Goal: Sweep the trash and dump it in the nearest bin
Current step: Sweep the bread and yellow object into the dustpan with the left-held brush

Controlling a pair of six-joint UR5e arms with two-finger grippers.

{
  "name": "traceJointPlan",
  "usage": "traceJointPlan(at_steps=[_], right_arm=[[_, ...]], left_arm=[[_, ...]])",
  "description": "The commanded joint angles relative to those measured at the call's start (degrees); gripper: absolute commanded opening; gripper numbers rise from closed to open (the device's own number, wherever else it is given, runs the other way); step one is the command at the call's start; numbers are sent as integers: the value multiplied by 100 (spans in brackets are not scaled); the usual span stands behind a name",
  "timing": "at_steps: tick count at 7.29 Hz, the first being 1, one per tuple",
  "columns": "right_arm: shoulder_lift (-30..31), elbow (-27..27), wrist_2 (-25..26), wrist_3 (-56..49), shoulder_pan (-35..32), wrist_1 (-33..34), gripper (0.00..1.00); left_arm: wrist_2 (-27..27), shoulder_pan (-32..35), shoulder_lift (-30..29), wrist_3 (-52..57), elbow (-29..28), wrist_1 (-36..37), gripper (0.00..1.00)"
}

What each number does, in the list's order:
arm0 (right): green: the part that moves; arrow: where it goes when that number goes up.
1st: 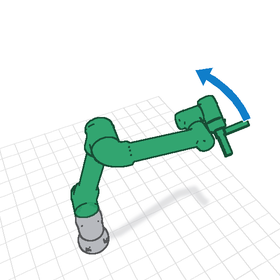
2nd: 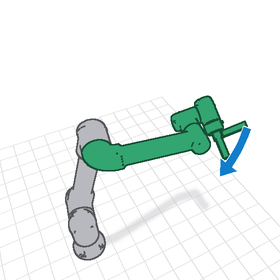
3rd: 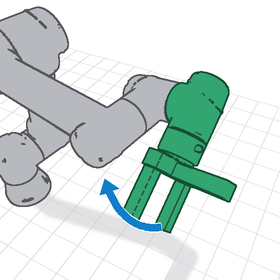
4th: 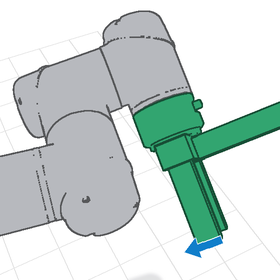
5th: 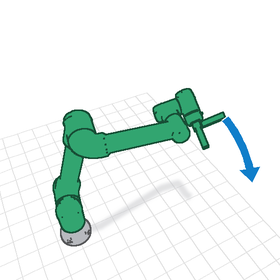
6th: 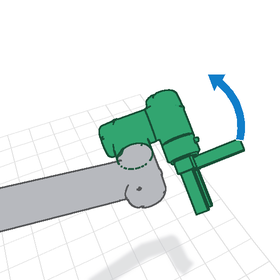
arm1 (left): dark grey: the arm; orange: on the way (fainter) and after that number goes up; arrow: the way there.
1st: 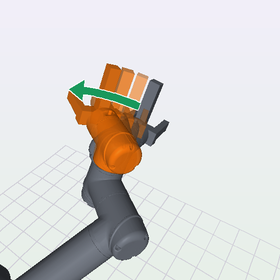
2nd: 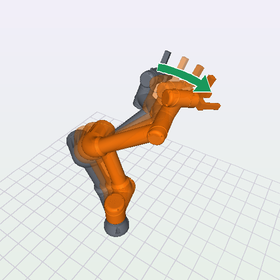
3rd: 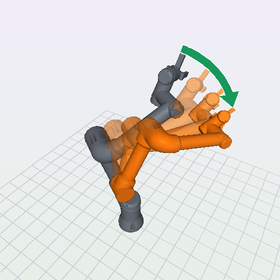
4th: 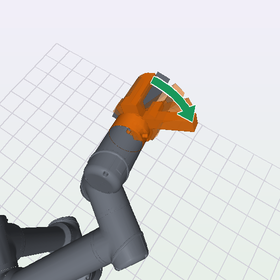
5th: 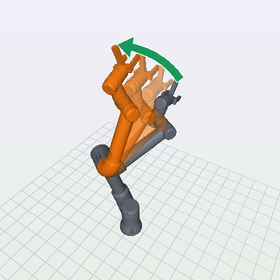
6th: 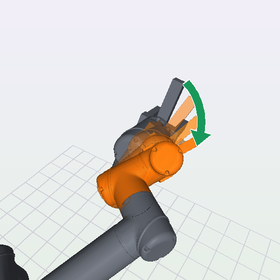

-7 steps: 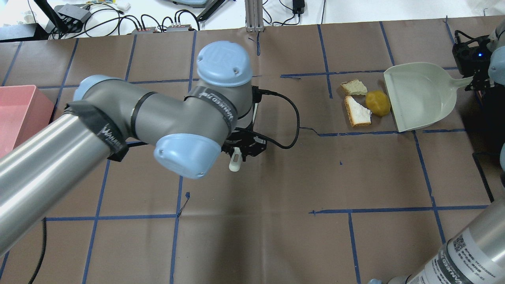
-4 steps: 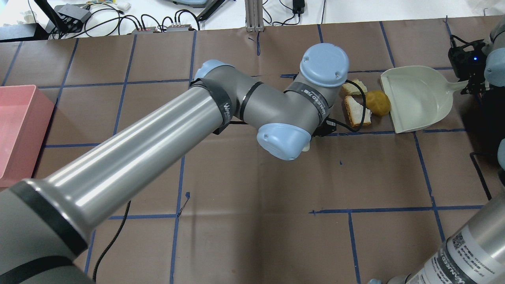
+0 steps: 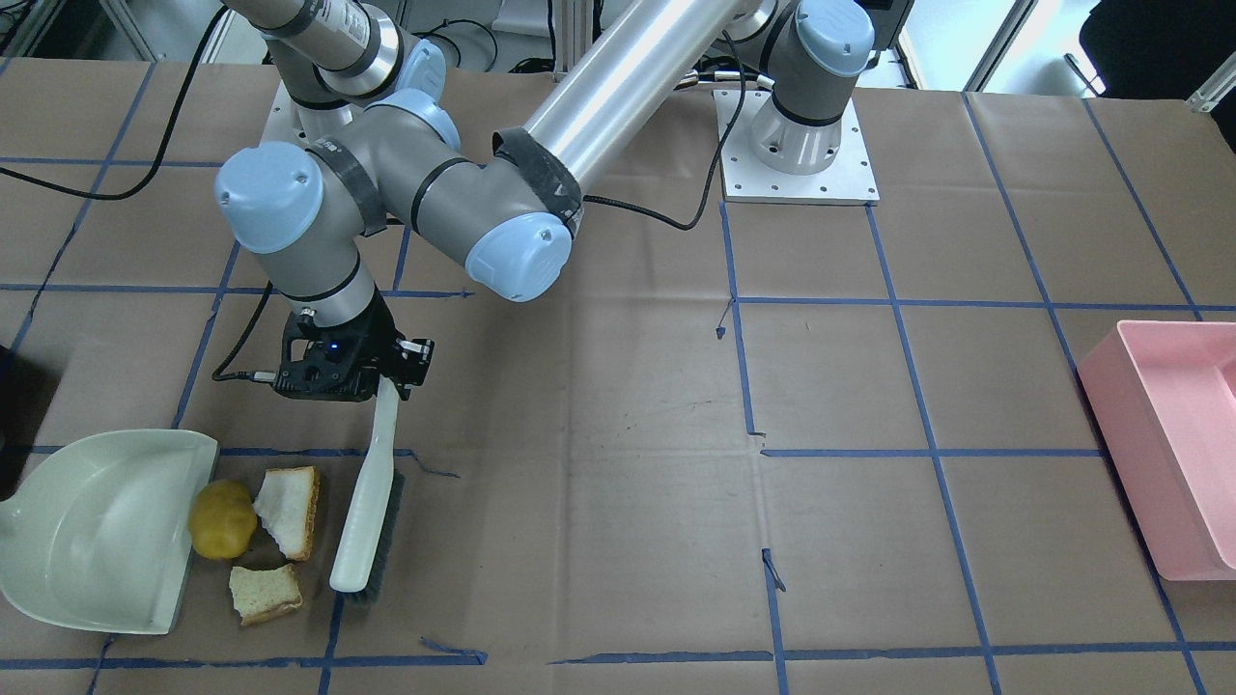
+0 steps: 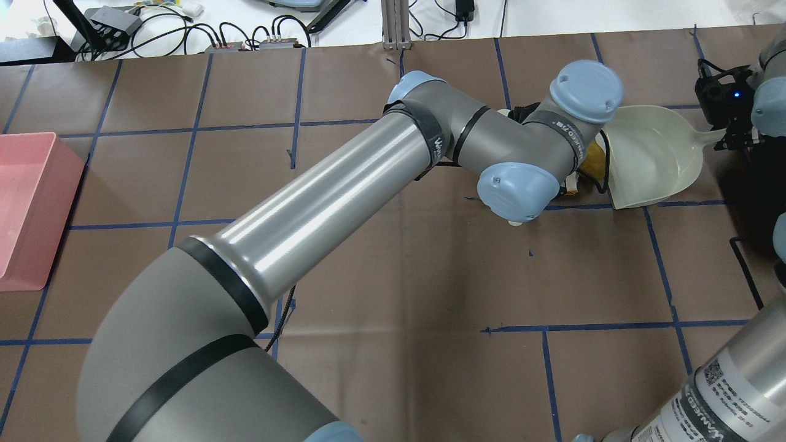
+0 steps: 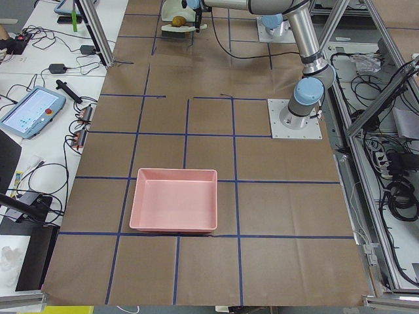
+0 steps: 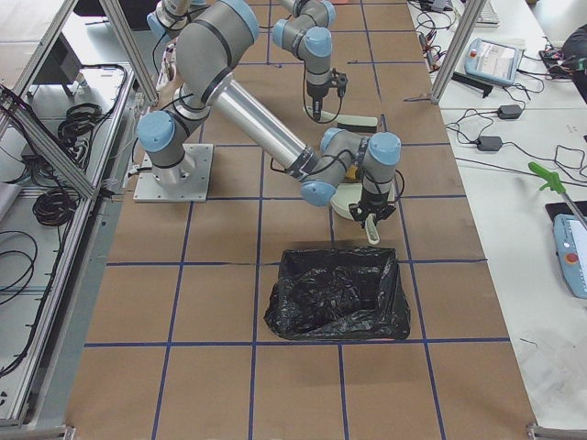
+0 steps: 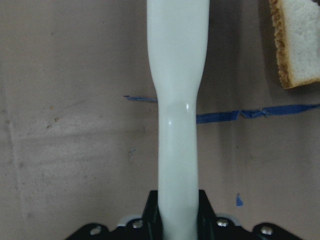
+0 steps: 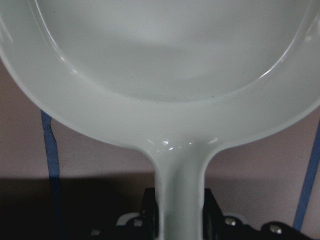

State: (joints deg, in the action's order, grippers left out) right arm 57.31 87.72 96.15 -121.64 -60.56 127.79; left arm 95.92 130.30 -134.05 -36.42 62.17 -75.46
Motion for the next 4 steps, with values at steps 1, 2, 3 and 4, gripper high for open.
traceJointPlan(at_steps=[1,2,3,4], right_arm=[[0,-1,0,0,1,0,0],[0,-1,0,0,1,0,0],[0,-1,-9,0,1,0,0],[0,-1,-26,0,1,-8,0]], left_arm=[[58,162,-453,-322,-668,-556,0],[58,198,-612,-435,-906,-584,0],[49,224,-761,-488,-1204,-749,0],[41,259,-945,-498,-1442,-829,0]])
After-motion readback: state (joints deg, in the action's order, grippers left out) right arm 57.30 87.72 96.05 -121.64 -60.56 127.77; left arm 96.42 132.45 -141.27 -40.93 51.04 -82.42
